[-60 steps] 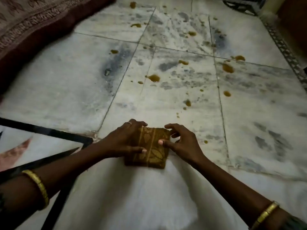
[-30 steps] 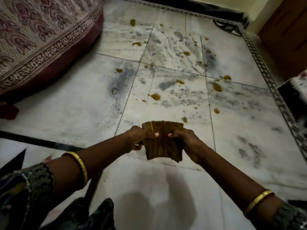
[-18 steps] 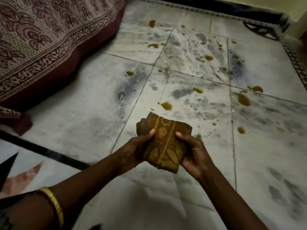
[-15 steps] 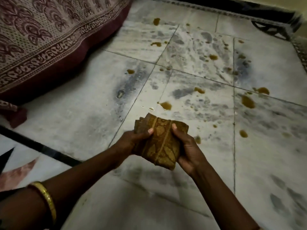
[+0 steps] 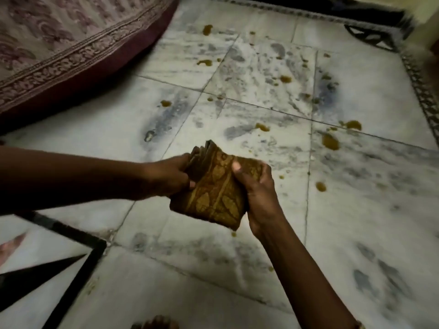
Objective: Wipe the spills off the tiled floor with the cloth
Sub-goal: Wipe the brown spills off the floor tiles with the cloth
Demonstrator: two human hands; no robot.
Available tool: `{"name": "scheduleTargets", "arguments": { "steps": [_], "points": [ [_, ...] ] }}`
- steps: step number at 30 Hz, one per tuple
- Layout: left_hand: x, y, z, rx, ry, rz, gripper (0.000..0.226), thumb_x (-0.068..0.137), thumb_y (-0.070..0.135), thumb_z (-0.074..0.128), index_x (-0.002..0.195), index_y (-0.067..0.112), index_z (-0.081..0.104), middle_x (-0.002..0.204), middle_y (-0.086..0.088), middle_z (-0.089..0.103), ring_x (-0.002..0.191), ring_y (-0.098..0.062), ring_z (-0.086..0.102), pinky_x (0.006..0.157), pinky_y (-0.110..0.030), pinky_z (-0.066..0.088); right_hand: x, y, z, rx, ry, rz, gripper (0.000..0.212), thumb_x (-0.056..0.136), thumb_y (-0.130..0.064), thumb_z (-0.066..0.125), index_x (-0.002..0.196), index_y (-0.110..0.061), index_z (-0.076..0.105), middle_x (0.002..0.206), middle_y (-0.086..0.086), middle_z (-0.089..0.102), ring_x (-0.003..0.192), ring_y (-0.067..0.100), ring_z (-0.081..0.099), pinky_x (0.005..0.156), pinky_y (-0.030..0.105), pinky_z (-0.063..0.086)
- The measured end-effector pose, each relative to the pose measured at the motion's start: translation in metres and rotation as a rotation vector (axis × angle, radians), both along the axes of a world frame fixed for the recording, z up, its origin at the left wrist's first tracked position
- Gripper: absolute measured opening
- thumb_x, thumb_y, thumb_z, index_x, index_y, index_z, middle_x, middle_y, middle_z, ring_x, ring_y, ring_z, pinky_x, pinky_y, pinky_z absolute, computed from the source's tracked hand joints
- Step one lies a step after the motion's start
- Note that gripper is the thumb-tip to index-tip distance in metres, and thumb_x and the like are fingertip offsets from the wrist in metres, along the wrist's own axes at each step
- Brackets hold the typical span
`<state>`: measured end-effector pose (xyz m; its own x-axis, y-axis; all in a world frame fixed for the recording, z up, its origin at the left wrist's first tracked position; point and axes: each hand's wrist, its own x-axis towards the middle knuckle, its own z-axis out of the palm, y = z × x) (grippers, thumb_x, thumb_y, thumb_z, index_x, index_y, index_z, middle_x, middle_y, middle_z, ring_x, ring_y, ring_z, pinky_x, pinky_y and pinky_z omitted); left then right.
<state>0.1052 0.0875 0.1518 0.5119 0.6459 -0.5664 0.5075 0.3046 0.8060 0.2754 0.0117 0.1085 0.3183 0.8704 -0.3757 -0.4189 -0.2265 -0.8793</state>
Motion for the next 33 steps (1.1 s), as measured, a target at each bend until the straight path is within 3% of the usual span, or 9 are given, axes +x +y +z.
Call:
{"name": "scheduleTargets", "arguments": {
  "steps": [6, 13, 17, 20, 22, 24, 26, 28, 33],
  "points": [
    [0.060, -0.017, -0.073, -0.093, -0.111, -0.032, 0.061, 0.073, 0.031, 0.081, 0.125, 0.020, 0.051, 0.120, 0.002, 0.065, 0.102, -0.014, 0.067, 0.084, -0.032, 0.058, 0.036, -0.054, -0.042, -0.157, -0.138, -0.145, 0.059, 0.081, -0.014, 0.073, 0.129, -0.028, 0.043, 0.115, -0.001, 0.062, 0.100, 0.014, 0.065, 0.071, 0.028, 0.057],
    [0.077, -0.018, -0.116, -0.380, -0.431, 0.143, 0.041, 0.087, 0.011, 0.064, 0.126, 0.022, 0.055, 0.125, -0.009, 0.065, 0.111, -0.027, 0.064, 0.095, -0.045, 0.053, 0.051, -0.050, -0.044, -0.174, 0.008, -0.280, 0.030, 0.085, -0.009, 0.063, 0.115, -0.007, 0.063, 0.106, 0.011, 0.074, 0.094, 0.025, 0.071, 0.076, 0.036, 0.060],
    [0.059, 0.008, -0.107, -0.546, -0.601, 0.178, 0.041, 0.092, 0.014, 0.055, 0.132, 0.020, 0.051, 0.128, -0.012, 0.063, 0.115, -0.031, 0.062, 0.090, -0.046, 0.055, 0.037, -0.019, -0.040, -0.283, -0.551, -0.114, 0.065, 0.078, -0.033, 0.077, 0.133, -0.025, 0.043, 0.127, -0.002, 0.059, 0.110, 0.014, 0.060, 0.088, 0.030, 0.052],
    [0.059, 0.018, -0.099, -0.471, -0.581, 0.222, 0.042, 0.094, 0.011, 0.052, 0.135, 0.017, 0.047, 0.130, -0.012, 0.061, 0.116, -0.031, 0.061, 0.088, -0.042, 0.056, 0.023, -0.022, -0.041, -0.235, -1.135, 0.195, 0.115, 0.059, -0.079, 0.065, 0.149, -0.042, 0.003, 0.152, -0.017, 0.015, 0.138, 0.005, 0.016, 0.110, 0.030, 0.019],
    [0.064, 0.021, -0.095, -0.413, -0.542, 0.241, 0.042, 0.096, 0.008, 0.050, 0.137, 0.015, 0.045, 0.131, -0.011, 0.059, 0.117, -0.030, 0.059, 0.092, -0.042, 0.053, 0.011, -0.026, -0.051, -0.190, -1.257, 0.367, 0.126, 0.049, -0.093, 0.051, 0.148, -0.043, -0.009, 0.159, -0.016, -0.010, 0.145, 0.006, -0.009, 0.115, 0.034, 0.001],
    [0.070, 0.021, -0.093, -0.398, -0.510, 0.243, 0.041, 0.096, 0.007, 0.050, 0.137, 0.013, 0.046, 0.132, -0.013, 0.058, 0.117, -0.030, 0.059, 0.095, -0.043, 0.051, 0.004, -0.029, -0.066, -0.118, -1.328, 0.463, 0.118, 0.060, -0.083, 0.056, 0.150, -0.040, -0.006, 0.161, -0.007, -0.013, 0.147, 0.013, -0.009, 0.117, 0.039, 0.004],
    [0.076, 0.021, -0.091, -0.405, -0.488, 0.221, 0.042, 0.095, 0.008, 0.054, 0.136, 0.013, 0.046, 0.132, -0.013, 0.059, 0.117, -0.031, 0.059, 0.097, -0.047, 0.050, 0.010, -0.030, -0.072, -0.021, -1.464, 0.375, 0.094, 0.077, -0.031, 0.065, 0.152, -0.031, 0.009, 0.162, 0.006, 0.004, 0.146, 0.021, 0.008, 0.115, 0.050, 0.023],
    [0.083, 0.020, -0.088, -0.419, -0.482, 0.161, 0.045, 0.092, 0.012, 0.059, 0.135, 0.017, 0.047, 0.131, -0.011, 0.060, 0.116, -0.031, 0.060, 0.097, -0.051, 0.050, 0.025, -0.030, -0.066, 0.034, -1.598, 0.253, 0.092, 0.065, 0.009, 0.051, 0.149, -0.019, 0.026, 0.155, 0.016, 0.027, 0.139, 0.028, 0.025, 0.108, 0.054, 0.036],
    [0.080, 0.018, -0.105, -0.164, -0.313, -0.043, 0.042, 0.089, 0.022, 0.065, 0.128, 0.022, 0.050, 0.112, -0.005, 0.064, 0.104, -0.025, 0.066, 0.077, -0.036, 0.056, 0.045, -0.056, -0.079, -0.041, -1.884, 0.297, 0.072, 0.073, -0.004, 0.027, 0.144, -0.009, 0.038, 0.149, 0.019, 0.039, 0.135, 0.035, 0.033, 0.105, 0.048, 0.028]
  ]
}}
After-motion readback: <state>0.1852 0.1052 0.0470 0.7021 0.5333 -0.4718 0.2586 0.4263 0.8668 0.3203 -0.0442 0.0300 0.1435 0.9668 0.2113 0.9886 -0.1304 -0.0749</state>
